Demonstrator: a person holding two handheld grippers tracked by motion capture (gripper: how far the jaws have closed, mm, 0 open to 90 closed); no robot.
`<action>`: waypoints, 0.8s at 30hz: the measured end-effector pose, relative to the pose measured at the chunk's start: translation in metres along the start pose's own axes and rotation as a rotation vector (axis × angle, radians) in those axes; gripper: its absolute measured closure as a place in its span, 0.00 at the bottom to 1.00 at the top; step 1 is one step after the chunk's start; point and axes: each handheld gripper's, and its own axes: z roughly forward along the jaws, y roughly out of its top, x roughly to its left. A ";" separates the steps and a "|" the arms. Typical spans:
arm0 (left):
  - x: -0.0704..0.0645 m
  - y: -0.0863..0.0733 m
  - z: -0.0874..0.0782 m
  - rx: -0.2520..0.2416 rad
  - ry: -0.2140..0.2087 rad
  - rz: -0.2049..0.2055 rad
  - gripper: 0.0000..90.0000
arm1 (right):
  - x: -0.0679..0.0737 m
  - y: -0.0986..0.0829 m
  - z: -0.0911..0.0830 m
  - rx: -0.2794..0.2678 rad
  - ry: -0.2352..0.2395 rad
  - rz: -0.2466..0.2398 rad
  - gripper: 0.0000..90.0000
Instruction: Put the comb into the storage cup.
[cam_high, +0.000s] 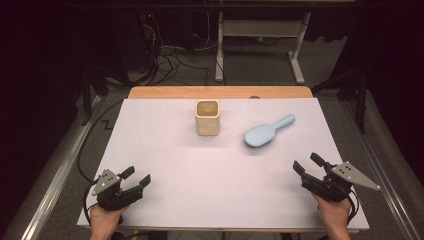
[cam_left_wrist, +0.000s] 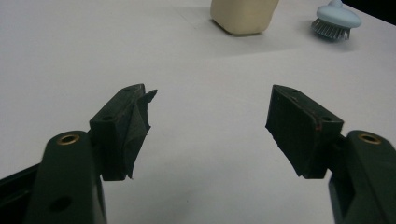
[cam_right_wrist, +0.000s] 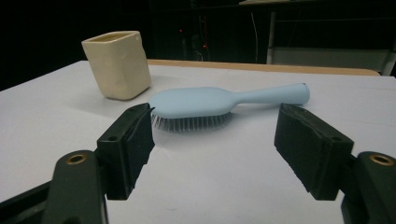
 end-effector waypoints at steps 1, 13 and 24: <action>0.000 0.000 0.000 0.000 0.000 0.001 0.34 | 0.000 0.000 0.001 0.000 0.001 -0.002 0.32; -0.001 0.001 0.002 0.000 0.000 0.005 0.34 | -0.003 0.006 0.016 0.004 0.002 0.011 0.34; -0.002 0.002 0.005 0.004 -0.001 0.010 0.34 | -0.004 0.013 0.029 0.006 0.007 0.010 0.34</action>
